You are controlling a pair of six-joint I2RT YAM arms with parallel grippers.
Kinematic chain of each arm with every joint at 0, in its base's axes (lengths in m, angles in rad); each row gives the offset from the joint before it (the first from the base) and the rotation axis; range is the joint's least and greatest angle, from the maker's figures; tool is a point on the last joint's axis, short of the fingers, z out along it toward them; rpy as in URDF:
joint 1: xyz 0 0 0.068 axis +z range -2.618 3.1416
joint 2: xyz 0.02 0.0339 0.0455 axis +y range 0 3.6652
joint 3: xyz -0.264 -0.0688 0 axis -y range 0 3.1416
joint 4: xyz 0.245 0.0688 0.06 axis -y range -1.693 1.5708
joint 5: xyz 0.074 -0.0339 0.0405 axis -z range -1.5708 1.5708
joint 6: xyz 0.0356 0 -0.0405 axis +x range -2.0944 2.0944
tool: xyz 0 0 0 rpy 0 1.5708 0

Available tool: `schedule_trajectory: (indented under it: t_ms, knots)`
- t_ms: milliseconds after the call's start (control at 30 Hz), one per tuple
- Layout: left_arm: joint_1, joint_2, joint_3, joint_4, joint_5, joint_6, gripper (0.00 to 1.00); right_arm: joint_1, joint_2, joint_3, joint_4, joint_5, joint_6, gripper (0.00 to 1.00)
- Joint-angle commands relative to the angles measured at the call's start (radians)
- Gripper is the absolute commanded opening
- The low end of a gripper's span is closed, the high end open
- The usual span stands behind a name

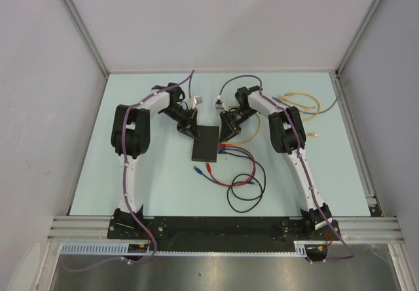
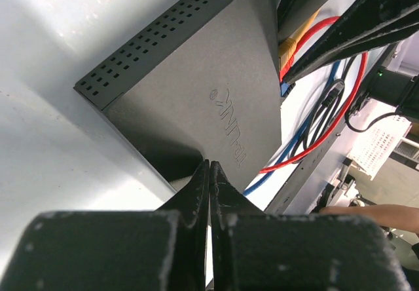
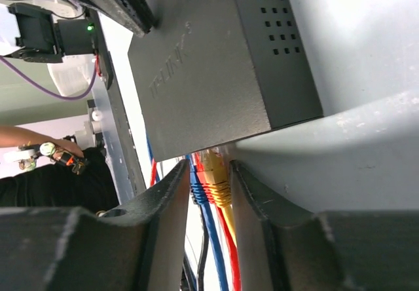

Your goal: Pull the plug from the switch port

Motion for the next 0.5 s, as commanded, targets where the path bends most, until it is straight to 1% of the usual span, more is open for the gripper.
schedule_trajectory:
  t_ms: [0,467]
  knots:
    - [-0.008,-0.004,0.025,0.006,-0.021,0.024,0.0,0.033,0.045,0.013,0.086,0.128,0.008,0.35]
    - [-0.011,-0.002,0.034,0.006,-0.027,0.021,0.0,0.046,0.046,-0.011,0.108,0.235,0.037,0.23]
